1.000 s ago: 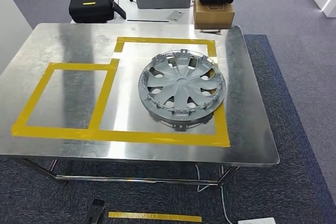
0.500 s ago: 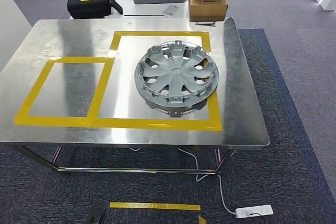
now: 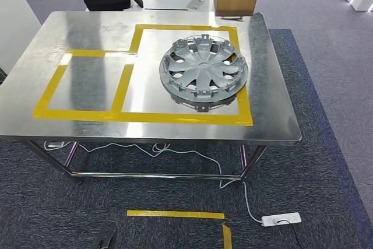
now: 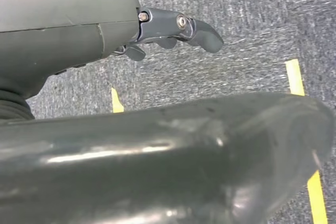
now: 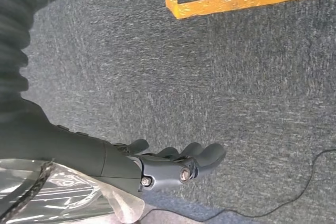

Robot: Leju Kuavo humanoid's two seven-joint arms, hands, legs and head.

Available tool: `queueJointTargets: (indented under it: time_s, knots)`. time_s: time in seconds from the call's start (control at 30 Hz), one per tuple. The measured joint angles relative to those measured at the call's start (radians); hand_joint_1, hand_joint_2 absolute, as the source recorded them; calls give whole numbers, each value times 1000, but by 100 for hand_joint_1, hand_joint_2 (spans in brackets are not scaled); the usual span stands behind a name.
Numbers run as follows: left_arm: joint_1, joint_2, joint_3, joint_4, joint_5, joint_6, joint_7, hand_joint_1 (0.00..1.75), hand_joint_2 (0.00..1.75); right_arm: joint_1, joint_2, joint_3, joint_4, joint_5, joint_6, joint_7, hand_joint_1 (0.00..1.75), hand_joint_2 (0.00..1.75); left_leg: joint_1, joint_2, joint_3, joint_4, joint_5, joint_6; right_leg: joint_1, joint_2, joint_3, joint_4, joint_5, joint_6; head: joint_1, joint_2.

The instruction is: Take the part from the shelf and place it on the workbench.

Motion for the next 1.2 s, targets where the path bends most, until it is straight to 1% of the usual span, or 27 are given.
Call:
queueJointTargets:
  time_s: [0.07,0.1,0.13,0.17,0.2,0.27,0.3,0.33,0.37,0.4,0.47,0.5,0.53,0.57,0.63,0.67,0.7,0.8,0.83,0.87,0.9,0.97,1.03,1.07,1.13,1.17,1.2]
  knots:
    - [-1,-1,0,0,0,0,0,0,0,-3,-3,2,0,0,0,0,0,175,-4,2,-46,19,34,-13,5,0,130,-144,37,-12,0,0]
    - [-1,-2,0,0,0,1,0,0,0,-4,-4,3,0,0,0,0,0,175,-5,1,-67,28,52,-23,7,0,191,-229,61,-22,0,0]
    - [0,-2,0,0,0,1,0,0,0,-5,-4,4,0,0,0,0,0,175,-5,0,-81,38,56,-34,8,-2,231,-302,67,-34,0,0]
    - [1,-2,1,0,0,1,0,0,0,-4,-4,5,1,0,0,0,0,175,-2,-1,-89,51,39,-43,8,-5,216,-300,77,-45,0,0]
    - [2,-2,1,0,0,1,0,0,0,-4,-4,5,1,0,0,0,0,175,0,-2,-99,82,2,-50,6,-8,206,-301,87,-54,-1,0]
    - [2,-2,1,0,0,1,0,0,0,-4,-5,5,1,-1,-1,-1,0,175,6,-3,-127,195,-102,-62,6,-11,180,-301,109,-64,-2,0]
    - [2,-2,1,0,0,1,0,0,0,-4,-5,6,1,-1,-1,-1,0,175,9,-3,-138,258,-137,-66,6,-11,167,-300,121,-64,-2,0]
    - [2,-2,1,0,0,1,0,0,0,-4,-6,6,1,-2,-1,-1,0,175,11,-3,-138,303,-150,-69,7,-12,153,-298,133,-63,-2,0]
    - [2,-1,1,0,0,1,0,0,0,-3,-6,6,1,-2,-1,-1,0,175,13,-3,-126,319,-139,-71,7,-12,138,-295,144,-62,-2,0]
    - [2,-1,1,0,0,1,0,0,0,-3,-6,6,1,-2,-1,-2,0,175,14,-3,-98,297,-111,-71,6,-12,123,-290,155,-59,-3,0]
    - [0,-1,1,0,0,1,0,0,0,-4,-6,6,1,-2,-1,-2,0,175,15,-4,0,167,-64,-65,7,-11,93,-279,172,-51,-3,0]
    - [-2,-1,1,0,0,1,0,0,0,-4,-5,6,1,-1,-1,-2,0,175,14,-4,49,90,-62,-60,8,-12,82,-274,179,-46,-2,0]
    - [-3,0,1,0,0,1,0,0,0,-5,-5,6,1,-1,-1,-2,0,175,12,-4,81,34,-68,-54,9,-12,74,-270,187,-40,-2,0]
    - [-5,0,1,0,0,1,0,0,0,-5,-5,6,2,-1,-1,-3,0,175,9,-5,95,3,-76,-49,9,-13,69,-269,196,-33,-2,0]
    - [-4,0,2,0,0,1,-1,0,0,-5,-5,6,2,-2,-2,-4,0,175,8,-3,85,-6,-67,-35,6,-14,63,-270,209,-18,-1,0]
    - [-4,0,2,1,1,1,-1,0,0,-4,-6,6,2,-3,-3,-4,0,175,8,-1,76,-6,-57,-27,4,-12,57,-262,197,-13,-1,0]
    - [-4,0,2,1,1,1,-1,0,0,-2,-7,6,2,-4,-3,-4,0,175,9,1,65,-8,-45,-18,3,-9,44,-238,166,-9,1,0]
    - [-6,-2,3,1,1,1,-1,0,0,-2,-9,6,3,-6,-4,-6,0,175,5,4,21,-6,-8,-3,3,-2,-7,-60,18,-3,4,0]
    - [-6,-3,3,1,1,1,-1,0,0,-2,-10,6,4,-8,-4,-6,0,175,3,5,4,-5,4,-2,3,-2,-14,-5,-2,-2,4,0]
    - [-6,-3,3,1,1,1,-1,0,0,-2,-11,6,4,-9,-4,-7,0,175,1,5,-13,-2,16,-3,3,-2,-6,23,3,-2,4,0]
    - [-6,-3,3,1,1,2,-1,0,0,-3,-12,6,4,-11,-4,-8,0,175,0,6,-30,2,26,-5,3,-2,18,15,27,-3,4,0]
    - [-7,-4,3,1,-1,3,-1,0,0,-5,-13,6,4,-15,-5,-10,0,175,-1,6,-61,11,46,-11,3,-2,118,-95,73,-8,4,0]
    - [-8,-4,3,1,-2,4,-1,0,0,-9,-14,6,4,-17,-5,-12,0,175,-3,6,-84,24,62,-21,6,-1,226,-245,67,-16,4,0]
    - [-9,-5,3,1,-2,4,-2,0,0,-11,-14,7,5,-17,-5,-13,0,175,-4,7,-90,28,71,-26,9,-1,251,-289,56,-21,4,0]
    - [-8,-5,4,1,-2,5,-2,0,0,-9,-14,7,5,-19,-6,-15,0,175,-2,7,-99,30,88,-37,10,-2,246,-308,56,-34,5,0]
    - [-7,-5,4,1,-2,6,-2,0,0,-8,-14,7,6,-20,-6,-15,0,175,0,5,-104,34,79,-43,10,-4,235,-308,65,-43,6,0]
    - [-5,-5,4,2,-2,6,-2,0,0,-6,-14,8,6,-20,-6,-15,0,175,1,3,-111,53,52,-49,8,-7,225,-309,75,-52,5,0]
